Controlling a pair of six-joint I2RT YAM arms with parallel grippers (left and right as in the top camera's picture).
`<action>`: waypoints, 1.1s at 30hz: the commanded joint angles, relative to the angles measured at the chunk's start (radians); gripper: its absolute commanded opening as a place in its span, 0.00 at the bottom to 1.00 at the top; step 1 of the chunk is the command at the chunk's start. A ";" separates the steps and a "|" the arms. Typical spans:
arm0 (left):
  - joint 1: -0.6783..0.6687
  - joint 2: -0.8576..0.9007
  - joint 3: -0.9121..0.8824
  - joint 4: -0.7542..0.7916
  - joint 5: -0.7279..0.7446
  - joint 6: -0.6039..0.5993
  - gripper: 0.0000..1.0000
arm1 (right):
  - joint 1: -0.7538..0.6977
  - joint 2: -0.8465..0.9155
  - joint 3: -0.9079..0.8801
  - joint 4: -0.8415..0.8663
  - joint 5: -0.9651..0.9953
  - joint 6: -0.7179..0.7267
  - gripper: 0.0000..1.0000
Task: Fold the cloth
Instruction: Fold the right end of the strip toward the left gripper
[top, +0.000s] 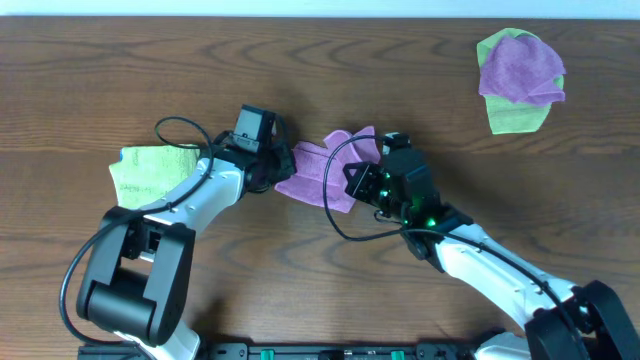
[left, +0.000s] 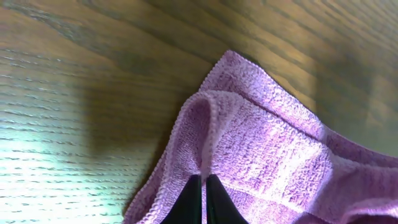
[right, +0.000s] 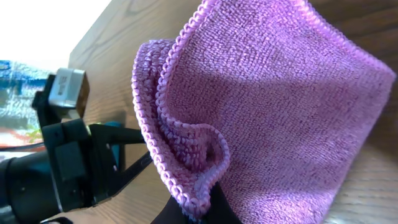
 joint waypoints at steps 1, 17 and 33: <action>0.017 -0.032 0.021 -0.007 -0.004 0.031 0.06 | 0.024 0.028 0.024 0.010 0.013 0.010 0.01; 0.168 -0.155 0.023 -0.121 -0.022 0.105 0.06 | 0.109 0.290 0.235 0.001 -0.003 0.002 0.01; 0.187 -0.178 0.023 -0.154 -0.019 0.117 0.06 | 0.156 0.451 0.367 0.003 -0.010 -0.001 0.08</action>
